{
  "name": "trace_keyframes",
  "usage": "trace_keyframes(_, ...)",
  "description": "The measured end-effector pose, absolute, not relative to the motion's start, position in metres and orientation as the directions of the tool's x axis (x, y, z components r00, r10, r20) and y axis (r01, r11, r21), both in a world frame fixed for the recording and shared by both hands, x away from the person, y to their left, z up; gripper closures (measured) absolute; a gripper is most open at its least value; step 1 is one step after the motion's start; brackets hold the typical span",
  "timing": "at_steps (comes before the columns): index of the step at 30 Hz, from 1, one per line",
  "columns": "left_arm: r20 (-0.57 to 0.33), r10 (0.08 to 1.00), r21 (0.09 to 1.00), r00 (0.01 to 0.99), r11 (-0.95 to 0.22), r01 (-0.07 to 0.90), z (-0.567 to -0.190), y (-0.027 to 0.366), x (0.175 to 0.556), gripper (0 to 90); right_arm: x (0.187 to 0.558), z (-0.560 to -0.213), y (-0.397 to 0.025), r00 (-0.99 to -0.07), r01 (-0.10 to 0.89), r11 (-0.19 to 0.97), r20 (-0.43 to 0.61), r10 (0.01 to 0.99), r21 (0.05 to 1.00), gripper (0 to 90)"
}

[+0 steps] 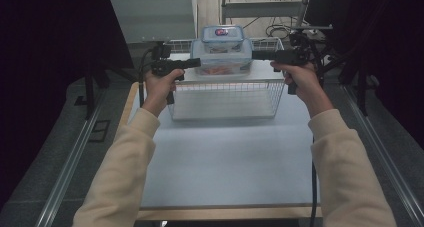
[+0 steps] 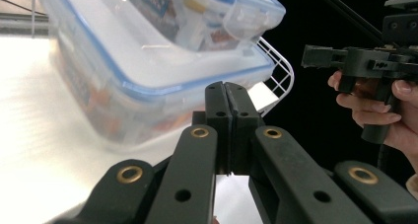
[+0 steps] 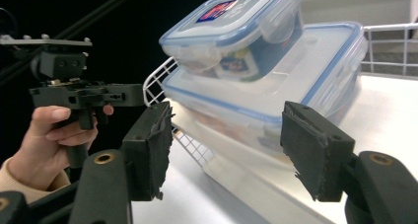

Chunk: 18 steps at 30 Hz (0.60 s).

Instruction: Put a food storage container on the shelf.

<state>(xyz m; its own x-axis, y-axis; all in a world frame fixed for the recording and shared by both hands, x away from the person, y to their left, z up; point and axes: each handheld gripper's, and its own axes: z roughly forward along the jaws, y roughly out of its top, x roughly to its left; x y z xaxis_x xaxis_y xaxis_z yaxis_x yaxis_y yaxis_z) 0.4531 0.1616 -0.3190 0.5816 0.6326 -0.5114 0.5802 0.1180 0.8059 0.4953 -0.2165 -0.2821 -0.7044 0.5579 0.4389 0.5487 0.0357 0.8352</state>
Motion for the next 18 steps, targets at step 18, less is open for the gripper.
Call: trace_keyframes(18,-0.512,0.62,0.824,0.595,0.158,0.544,-0.377,0.192,0.378,87.9,0.438,-0.35,-0.249,-0.74,0.529,0.045,0.436,0.512,0.847,36.3)
